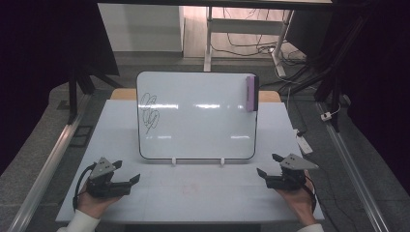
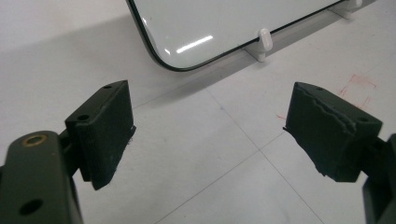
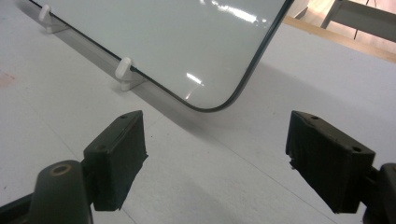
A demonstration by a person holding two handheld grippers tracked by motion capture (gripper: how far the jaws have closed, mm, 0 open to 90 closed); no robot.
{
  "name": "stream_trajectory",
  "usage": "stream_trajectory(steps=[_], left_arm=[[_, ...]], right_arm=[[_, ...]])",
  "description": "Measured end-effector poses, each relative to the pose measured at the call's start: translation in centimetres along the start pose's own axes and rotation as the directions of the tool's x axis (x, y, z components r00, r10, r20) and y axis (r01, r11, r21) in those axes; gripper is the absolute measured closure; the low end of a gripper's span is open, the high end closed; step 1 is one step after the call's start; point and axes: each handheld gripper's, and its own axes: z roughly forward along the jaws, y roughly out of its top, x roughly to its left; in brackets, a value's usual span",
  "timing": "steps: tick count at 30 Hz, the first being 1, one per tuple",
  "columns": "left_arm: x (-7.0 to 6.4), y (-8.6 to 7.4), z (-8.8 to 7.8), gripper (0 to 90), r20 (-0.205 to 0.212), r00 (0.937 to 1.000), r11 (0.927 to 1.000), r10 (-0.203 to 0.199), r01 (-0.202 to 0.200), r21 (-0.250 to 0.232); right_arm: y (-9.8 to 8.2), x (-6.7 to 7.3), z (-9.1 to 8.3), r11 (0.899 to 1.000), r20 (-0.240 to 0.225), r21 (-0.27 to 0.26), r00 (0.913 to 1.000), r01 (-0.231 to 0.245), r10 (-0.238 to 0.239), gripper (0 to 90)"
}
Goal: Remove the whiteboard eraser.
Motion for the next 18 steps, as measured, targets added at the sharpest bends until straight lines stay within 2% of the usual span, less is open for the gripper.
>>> stream_trajectory(steps=[8, 18], left_arm=[[0.11, 0.0, 0.05, 15.8, 0.006, 0.9999, 1.0, -0.009, 0.009, 0.003], [0.29, 0.1, 0.11, 15.8, 0.018, 0.9996, 0.9998, -0.021, 0.021, 0.004]], right_arm=[[-0.08, 0.23, 0.27, 1.0, 0.0, 0.011, 0.9999, 0.013, -0.013, 20.2], [0.59, 0.58, 0.1, 1.0, 0.015, -0.002, 0.9999, -0.001, 0.002, 20.9]])
